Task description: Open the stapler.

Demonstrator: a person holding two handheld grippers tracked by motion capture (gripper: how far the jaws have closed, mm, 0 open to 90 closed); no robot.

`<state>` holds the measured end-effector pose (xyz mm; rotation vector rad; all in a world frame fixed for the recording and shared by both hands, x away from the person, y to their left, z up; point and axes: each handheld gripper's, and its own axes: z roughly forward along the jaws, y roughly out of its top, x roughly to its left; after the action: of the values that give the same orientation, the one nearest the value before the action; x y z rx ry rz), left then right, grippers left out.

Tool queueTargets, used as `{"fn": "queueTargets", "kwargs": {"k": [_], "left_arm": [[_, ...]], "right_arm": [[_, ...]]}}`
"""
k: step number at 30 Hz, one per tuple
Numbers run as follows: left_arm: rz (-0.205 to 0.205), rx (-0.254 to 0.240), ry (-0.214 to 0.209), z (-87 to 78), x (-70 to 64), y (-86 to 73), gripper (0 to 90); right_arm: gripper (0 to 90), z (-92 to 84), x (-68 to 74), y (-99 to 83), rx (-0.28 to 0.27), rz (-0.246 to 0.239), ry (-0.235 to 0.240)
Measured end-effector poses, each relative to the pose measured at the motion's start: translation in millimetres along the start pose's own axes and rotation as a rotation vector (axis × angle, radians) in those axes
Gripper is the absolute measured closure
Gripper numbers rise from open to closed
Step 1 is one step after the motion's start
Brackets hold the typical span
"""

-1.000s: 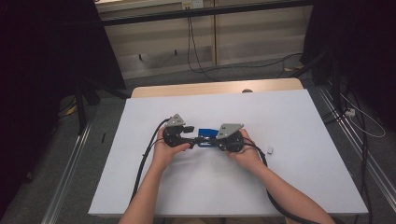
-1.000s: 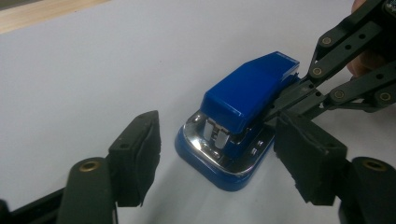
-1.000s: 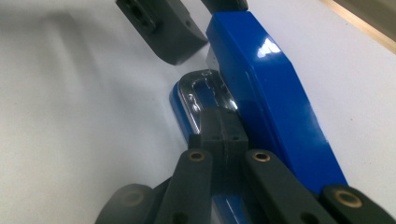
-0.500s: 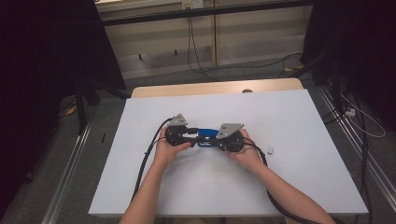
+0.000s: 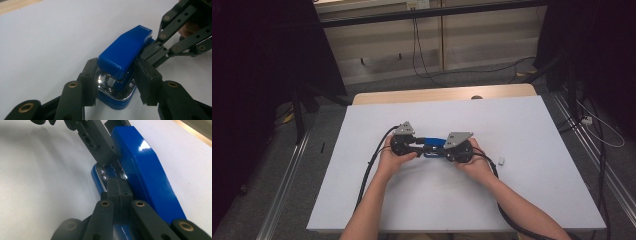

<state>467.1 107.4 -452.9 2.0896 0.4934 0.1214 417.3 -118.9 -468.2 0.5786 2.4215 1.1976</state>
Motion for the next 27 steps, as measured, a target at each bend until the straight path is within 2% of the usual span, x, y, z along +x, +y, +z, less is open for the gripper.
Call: {"fn": "queueTargets", "kwargs": {"k": [9, 13, 14, 17, 21, 27], "left_arm": [[-0.004, 0.005, -0.006, 0.1, 0.4, 0.3, 56.0], [0.002, 0.057, 0.015, 1.2, 1.8, -2.6, 56.0], [-0.009, 0.054, 0.014, 1.0, 2.8, -3.9, 56.0], [-0.002, 0.061, 0.006, 0.0, 4.2, -3.8, 59.2], [-0.002, 0.058, -0.001, -0.7, 4.2, -2.5, 67.6], [0.003, 0.059, 0.000, -0.9, 4.2, -2.0, 68.6]], "right_arm": [[90.0, 0.0, 0.0, 0.0, 0.000, 0.000, 0.000], [90.0, 0.0, -0.1, 0.0, 0.000, 0.001, 0.001], [90.0, -0.1, 0.0, 0.0, 0.000, 0.000, 0.001], [90.0, 0.0, 0.1, 0.0, 0.000, -0.001, 0.000], [90.0, -0.1, -0.2, -0.1, 0.001, 0.001, 0.001], [90.0, -0.1, -0.1, 0.0, 0.000, 0.002, 0.002]]}}
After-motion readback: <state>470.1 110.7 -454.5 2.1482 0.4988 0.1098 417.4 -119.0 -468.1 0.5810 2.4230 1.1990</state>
